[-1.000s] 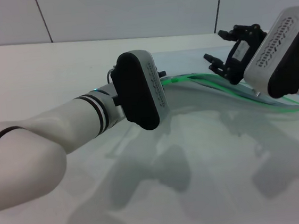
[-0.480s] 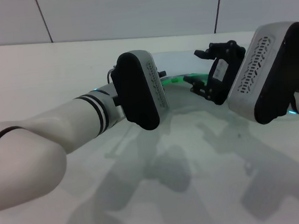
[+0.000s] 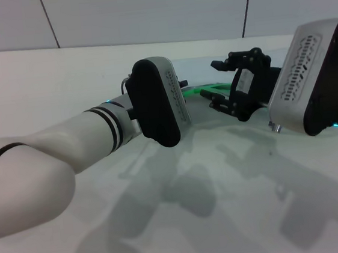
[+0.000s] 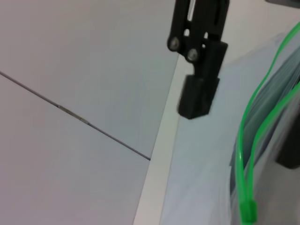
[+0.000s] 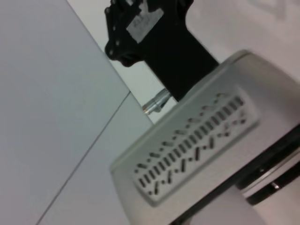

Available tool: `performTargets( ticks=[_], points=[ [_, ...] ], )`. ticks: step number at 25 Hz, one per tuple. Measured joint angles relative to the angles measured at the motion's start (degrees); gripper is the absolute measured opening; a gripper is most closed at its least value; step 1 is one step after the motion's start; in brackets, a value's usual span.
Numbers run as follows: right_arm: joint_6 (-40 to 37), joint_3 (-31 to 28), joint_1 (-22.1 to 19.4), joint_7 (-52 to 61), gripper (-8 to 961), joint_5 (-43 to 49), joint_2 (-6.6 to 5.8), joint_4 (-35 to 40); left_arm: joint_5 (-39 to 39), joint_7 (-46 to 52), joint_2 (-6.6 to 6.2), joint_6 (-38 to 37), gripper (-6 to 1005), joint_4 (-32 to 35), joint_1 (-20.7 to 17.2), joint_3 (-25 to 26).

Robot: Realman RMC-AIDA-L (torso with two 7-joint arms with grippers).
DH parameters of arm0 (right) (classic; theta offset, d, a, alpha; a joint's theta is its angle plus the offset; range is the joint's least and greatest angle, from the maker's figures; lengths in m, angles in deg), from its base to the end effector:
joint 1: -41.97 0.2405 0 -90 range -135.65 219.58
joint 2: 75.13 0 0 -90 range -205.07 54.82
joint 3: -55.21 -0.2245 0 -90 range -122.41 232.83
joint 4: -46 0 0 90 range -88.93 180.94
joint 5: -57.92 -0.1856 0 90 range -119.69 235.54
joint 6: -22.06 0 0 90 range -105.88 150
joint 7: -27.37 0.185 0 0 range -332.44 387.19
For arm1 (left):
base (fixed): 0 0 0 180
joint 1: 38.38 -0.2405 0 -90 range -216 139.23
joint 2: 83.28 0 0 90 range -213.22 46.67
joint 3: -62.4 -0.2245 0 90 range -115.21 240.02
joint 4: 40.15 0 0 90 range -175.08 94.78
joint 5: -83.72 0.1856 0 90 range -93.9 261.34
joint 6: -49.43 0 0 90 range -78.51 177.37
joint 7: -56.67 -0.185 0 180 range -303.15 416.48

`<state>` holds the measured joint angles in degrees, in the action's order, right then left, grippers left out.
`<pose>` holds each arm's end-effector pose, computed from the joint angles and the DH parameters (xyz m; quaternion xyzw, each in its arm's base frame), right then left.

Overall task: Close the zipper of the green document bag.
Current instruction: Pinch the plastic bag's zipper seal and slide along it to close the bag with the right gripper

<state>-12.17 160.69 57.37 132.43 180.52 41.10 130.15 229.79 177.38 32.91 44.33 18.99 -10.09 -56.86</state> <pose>0.1201 0.3397 -0.0537 -0.9393 -0.0512 0.0456 0.3363 -0.1482 0.3823 -0.0909 -0.8939 0.1624 0.0504 0.4149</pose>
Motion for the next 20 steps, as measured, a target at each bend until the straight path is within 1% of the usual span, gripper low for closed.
performTargets(
  ticks=[6, 13, 17, 20],
  points=[
    [-3.0, -1.8, 0.7, -2.9, 519, -3.9, -0.19, -1.8, 0.0, 0.0, 0.00, 0.0, 55, 0.0, 0.0, 0.0],
    [-4.5, -2.2, 2.6, -4.4, 518, -3.1, -0.18, -4.6, 0.0, 0.0, 0.00, 0.0, 55, 0.0, 0.1, 0.0],
    [-2.7, -1.2, 2.5, -4.8, 509, 0.2, 0.07, -4.8, 0.0, 0.0, 0.00, 0.0, 55, 0.0, 0.1, 0.0],
    [0.7, 0.5, 2.6, -4.8, 502, 1.4, 0.12, -5.6, 0.0, 0.0, 0.00, 0.0, 55, 0.0, 0.1, 0.0]
  ],
)
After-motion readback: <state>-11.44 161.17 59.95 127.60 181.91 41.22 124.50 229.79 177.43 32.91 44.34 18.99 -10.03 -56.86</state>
